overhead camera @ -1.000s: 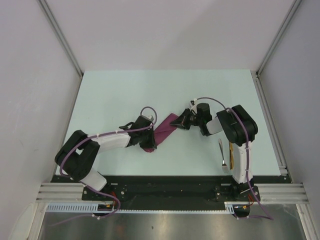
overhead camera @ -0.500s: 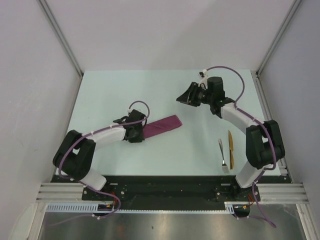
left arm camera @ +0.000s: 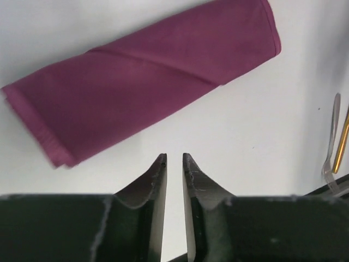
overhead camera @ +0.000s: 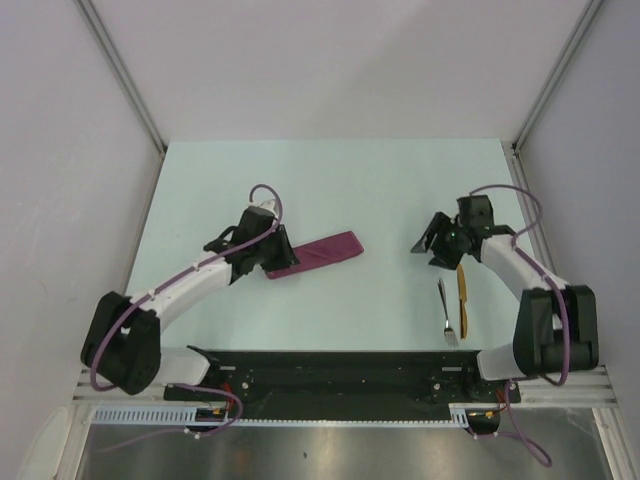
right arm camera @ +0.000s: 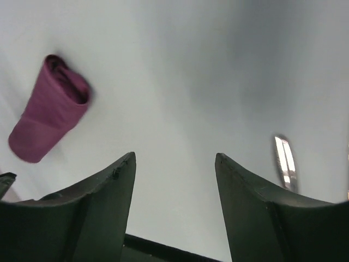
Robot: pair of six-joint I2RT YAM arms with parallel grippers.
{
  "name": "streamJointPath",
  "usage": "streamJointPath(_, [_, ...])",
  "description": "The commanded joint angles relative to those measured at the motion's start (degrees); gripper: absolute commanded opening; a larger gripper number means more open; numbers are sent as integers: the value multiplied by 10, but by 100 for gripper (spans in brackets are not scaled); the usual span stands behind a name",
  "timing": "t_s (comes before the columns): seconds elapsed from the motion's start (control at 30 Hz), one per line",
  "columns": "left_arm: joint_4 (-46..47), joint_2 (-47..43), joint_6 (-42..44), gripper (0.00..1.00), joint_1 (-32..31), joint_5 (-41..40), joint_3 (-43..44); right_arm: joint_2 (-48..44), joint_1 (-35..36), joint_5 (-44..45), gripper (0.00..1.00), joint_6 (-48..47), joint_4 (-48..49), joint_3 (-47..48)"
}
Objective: Fold the napkin into a case and place the utensils inside
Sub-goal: Rotate the smaller rectangle-folded napkin at the center of the board, then pick up the fork from the corner of the board.
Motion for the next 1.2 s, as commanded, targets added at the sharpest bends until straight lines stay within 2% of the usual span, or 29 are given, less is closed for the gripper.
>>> streamJointPath(0.0, [51, 72, -27, 19, 9, 31, 28, -115, -38, 77, 65, -14, -94, -30])
streamJointPath(0.07, [57, 90, -32, 18, 20, -6, 14, -130, -40, 110, 65, -13, -131, -33])
streamJointPath(0.17, [87, 102, -13, 24, 24, -48, -23, -151, -41, 186, 65, 12, -179, -50])
streamJointPath(0.27, [88, 114, -1, 25, 19, -32, -23, -152, -40, 183, 62, 11, -178, -65])
streamJointPath(0.33, [108, 81, 2, 32, -1, -32, -40, -129, -26, 182, 59, 8, -192, -66])
streamJointPath(0.4, [102, 28, 7, 46, -35, -44, -41, -115, 6, 196, 58, 15, -198, -78])
streamJointPath(0.5, [107, -26, 4, 50, -58, -2, -45, -94, 52, 228, 59, 38, -194, -72])
streamJointPath(0.7, [117, -100, -1, 52, -83, 48, -41, -21, 56, 266, 59, 44, -142, -105])
streamJointPath(0.87, [99, -106, 17, 53, -84, 58, -24, 11, 82, 284, 56, 50, -119, -119])
streamJointPath(0.93, [108, -91, 19, 53, -84, 72, -21, 16, 89, 282, 42, 58, -107, -124])
streamJointPath(0.97, [113, -83, 19, 54, -84, 97, -22, 19, 99, 273, 32, 66, -88, -127])
streamJointPath(1.0, [117, -73, 16, 54, -84, 108, -22, 22, 105, 265, 11, 72, -79, -125])
streamJointPath(1.03, [131, -62, 14, 55, -84, 120, -22, 28, 107, 259, 4, 79, -71, -123])
streamJointPath(1.07, [147, -43, 14, 58, -87, 164, -25, 29, 108, 234, 0, 89, -48, -121])
streamJointPath(1.13, [213, -25, 8, 63, -91, 209, -43, 20, 104, 205, 0, 106, -23, -117])
streamJointPath(1.17, [236, -3, 7, 73, -98, 229, -50, 19, 106, 181, 0, 128, 3, -112])
